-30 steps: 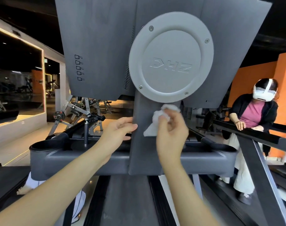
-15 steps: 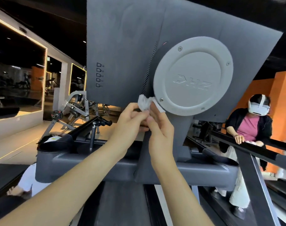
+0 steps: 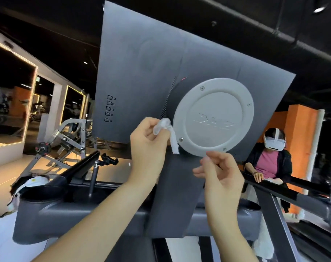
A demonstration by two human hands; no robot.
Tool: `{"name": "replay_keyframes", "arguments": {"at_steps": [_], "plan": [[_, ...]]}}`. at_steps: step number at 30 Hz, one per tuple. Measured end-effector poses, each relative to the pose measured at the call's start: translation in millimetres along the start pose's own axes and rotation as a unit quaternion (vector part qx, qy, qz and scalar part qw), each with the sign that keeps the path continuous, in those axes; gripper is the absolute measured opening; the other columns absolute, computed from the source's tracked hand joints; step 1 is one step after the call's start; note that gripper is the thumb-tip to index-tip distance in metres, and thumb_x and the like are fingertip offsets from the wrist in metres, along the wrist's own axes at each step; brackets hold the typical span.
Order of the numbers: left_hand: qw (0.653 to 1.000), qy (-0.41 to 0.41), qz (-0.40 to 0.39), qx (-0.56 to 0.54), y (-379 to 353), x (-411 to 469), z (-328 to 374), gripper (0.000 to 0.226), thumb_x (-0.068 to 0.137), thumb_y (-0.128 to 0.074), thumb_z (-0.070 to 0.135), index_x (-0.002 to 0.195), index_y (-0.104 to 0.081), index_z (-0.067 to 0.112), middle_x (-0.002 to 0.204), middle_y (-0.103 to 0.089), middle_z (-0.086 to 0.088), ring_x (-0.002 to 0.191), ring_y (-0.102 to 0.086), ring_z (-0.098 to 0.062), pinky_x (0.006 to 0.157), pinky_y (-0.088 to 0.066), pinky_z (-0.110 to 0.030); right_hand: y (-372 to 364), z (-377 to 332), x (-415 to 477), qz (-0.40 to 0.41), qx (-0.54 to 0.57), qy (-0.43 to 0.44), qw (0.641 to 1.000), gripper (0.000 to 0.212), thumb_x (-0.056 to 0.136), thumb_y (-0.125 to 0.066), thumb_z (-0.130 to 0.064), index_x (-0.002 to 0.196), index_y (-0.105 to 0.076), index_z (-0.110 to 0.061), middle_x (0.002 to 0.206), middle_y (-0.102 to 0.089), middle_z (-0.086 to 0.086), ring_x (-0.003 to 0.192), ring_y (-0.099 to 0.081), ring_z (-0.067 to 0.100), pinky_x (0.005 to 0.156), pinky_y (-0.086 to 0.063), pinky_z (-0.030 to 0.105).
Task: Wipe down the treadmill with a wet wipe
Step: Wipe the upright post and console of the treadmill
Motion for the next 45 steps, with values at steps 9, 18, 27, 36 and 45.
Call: {"name": "replay_keyframes", "arguments": {"at_steps": [9, 18, 27, 36, 45], "plan": [[0.965, 0.068, -0.254, -0.006, -36, -29, 6, 0.026, 0.091, -0.063, -0.01, 0.106, -0.076, 0.007, 0.098, -0.079, -0.007, 0.096, -0.075, -0.019, 0.083, -0.058, -0.027, -2, -25, 7, -0.08, 0.001, -0.009, 0.997, 0.015, 0.093, -0.07, -0.005, 0.103, -0.077, -0.014, 0.091, -0.078, 0.004, 0.072, -0.073, 0.02, 0.065, -0.058, 0.028], [0.935, -0.239, -0.107, 0.241, -13, 9, 40, 0.044, 0.09, -0.066, 0.008, 0.131, -0.064, 0.023, 0.114, -0.062, 0.011, 0.107, -0.064, -0.017, 0.087, -0.055, -0.033, 4, -77, 72, 0.105, -0.186, 0.243, 0.946, 0.015, 0.092, -0.071, -0.012, 0.102, -0.061, -0.017, 0.088, -0.063, -0.011, 0.082, -0.059, 0.004, 0.073, -0.044, 0.015], [0.943, -0.214, -0.148, 0.209, -7, 8, 28, 0.053, 0.09, -0.062, 0.015, 0.142, -0.06, 0.027, 0.118, -0.064, 0.012, 0.111, -0.066, -0.019, 0.084, -0.053, -0.018, -22, -46, 32, 0.074, -0.351, 0.428, 0.83, 0.005, 0.093, -0.069, -0.014, 0.096, -0.072, -0.01, 0.093, -0.061, 0.004, 0.079, -0.059, 0.024, 0.056, -0.048, 0.036], [0.953, -0.199, -0.163, 0.162, -8, 8, 22, 0.055, 0.09, -0.063, 0.015, 0.143, -0.059, 0.028, 0.119, -0.061, 0.012, 0.112, -0.066, -0.016, 0.085, -0.053, -0.017, -29, -82, 66, 0.084, -0.251, 0.359, 0.895, 0.005, 0.092, -0.063, -0.007, 0.091, -0.067, -0.01, 0.088, -0.067, -0.002, 0.082, -0.059, 0.015, 0.074, -0.04, 0.016], [0.956, -0.169, -0.186, 0.151, -7, 9, 19, 0.056, 0.088, -0.063, 0.019, 0.141, -0.058, 0.035, 0.12, -0.061, 0.013, 0.115, -0.064, -0.018, 0.087, -0.051, -0.015, 14, -66, 85, 0.11, -0.276, 0.275, 0.914, 0.009, 0.092, -0.064, -0.007, 0.091, -0.062, -0.015, 0.079, -0.062, -0.007, 0.075, -0.059, 0.017, 0.069, -0.045, 0.036]]}}
Point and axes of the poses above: each hand's wrist, its own x-axis towards the middle knuckle, its own y-axis out of the back of the hand, z = x × y, the point moved 7 cm from there along x, towards the middle knuckle
